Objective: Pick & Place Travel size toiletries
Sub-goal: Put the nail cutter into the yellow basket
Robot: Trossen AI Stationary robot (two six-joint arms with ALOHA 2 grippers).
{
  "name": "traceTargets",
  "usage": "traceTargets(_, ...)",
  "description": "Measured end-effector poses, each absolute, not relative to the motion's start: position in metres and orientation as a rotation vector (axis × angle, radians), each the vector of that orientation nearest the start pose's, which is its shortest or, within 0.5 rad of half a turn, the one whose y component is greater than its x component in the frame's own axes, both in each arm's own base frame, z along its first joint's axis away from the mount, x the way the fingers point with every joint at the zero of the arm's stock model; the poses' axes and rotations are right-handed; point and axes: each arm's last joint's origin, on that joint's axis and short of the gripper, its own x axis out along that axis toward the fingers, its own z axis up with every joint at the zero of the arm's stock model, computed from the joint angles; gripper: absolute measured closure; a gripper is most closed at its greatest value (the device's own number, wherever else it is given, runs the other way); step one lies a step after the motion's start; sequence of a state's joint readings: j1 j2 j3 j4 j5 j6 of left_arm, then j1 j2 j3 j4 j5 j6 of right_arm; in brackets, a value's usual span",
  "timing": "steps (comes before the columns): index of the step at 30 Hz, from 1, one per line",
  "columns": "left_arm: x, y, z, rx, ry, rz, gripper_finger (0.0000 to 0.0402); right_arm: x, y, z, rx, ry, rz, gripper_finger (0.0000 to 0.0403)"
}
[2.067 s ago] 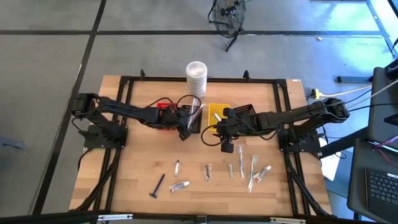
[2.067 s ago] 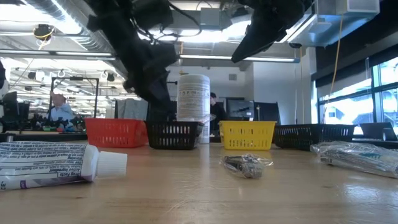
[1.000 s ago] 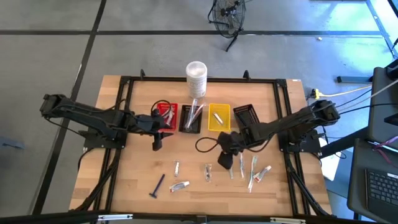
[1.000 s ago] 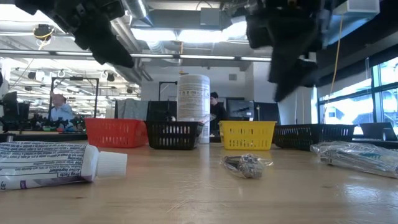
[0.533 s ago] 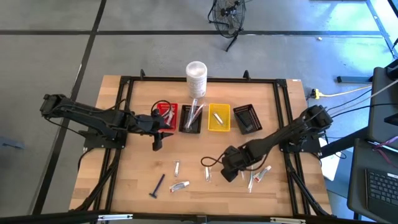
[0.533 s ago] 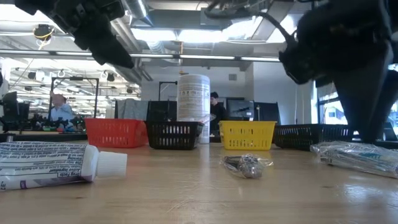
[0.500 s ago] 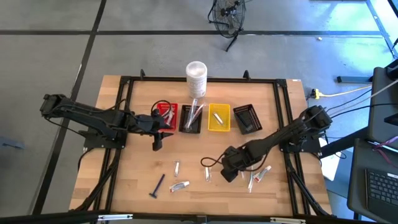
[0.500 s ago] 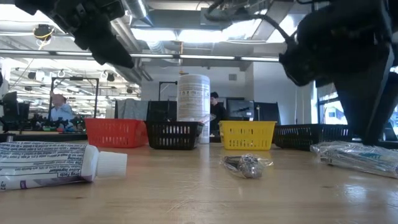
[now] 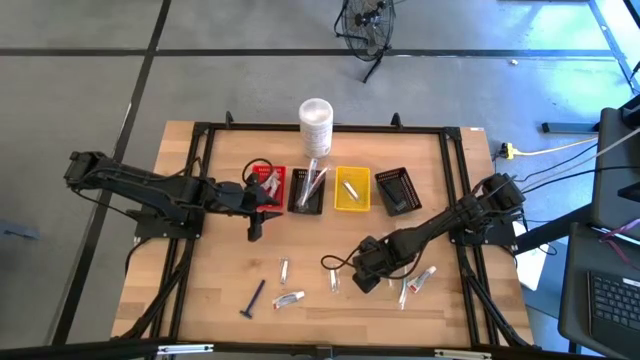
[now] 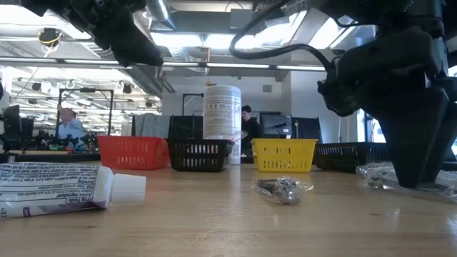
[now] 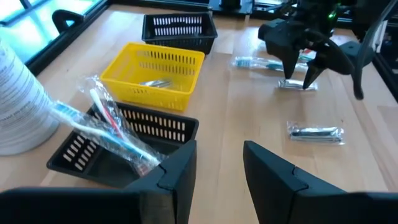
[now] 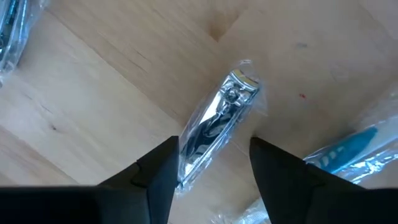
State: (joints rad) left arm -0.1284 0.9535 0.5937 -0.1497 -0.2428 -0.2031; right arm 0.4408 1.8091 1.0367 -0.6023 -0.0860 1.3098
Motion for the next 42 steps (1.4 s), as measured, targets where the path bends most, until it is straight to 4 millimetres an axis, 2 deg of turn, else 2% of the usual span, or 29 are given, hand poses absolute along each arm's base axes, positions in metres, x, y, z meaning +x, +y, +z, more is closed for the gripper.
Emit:
traceTargets(14, 0.200, -0.019, 0.241, -0.088, 0.493, 0.160, 0.0274, 0.290, 0.138, 0.137, 0.819, 1.366, -0.487, 0.0334)
traceTargets(18, 0.200, -0.019, 0.241, -0.088, 0.494, 0.160, 0.0274, 0.293, 0.136, 0.137, 0.813, 1.338, -0.474, 0.0354)
traceTargets(22, 0.200, -0.019, 0.241, -0.088, 0.494, 0.160, 0.0274, 0.302, 0.128, 0.140, 0.776, 1.273, -0.428, 0.0358)
traceTargets(27, 0.200, -0.019, 0.241, -0.088, 0.494, 0.160, 0.0274, 0.318, 0.107, 0.150, 0.703, 1.213, -0.377, 0.0354)
traceTargets(32, 0.200, -0.019, 0.241, -0.090, 0.494, 0.161, 0.0274, 0.345, 0.076, 0.179, 0.538, 1.130, -0.342, 0.0357)
traceTargets(38, 0.200, -0.019, 0.241, -0.102, 0.498, 0.164, 0.0274, 0.357, 0.026, 0.225, 0.262, 1.131, -0.531, 0.0352)
traceTargets(42, 0.199, -0.020, 0.240, -0.116, 0.512, 0.165, 0.0274, 0.350, -0.009, 0.230, 0.202, 1.183, -0.689, 0.0354)
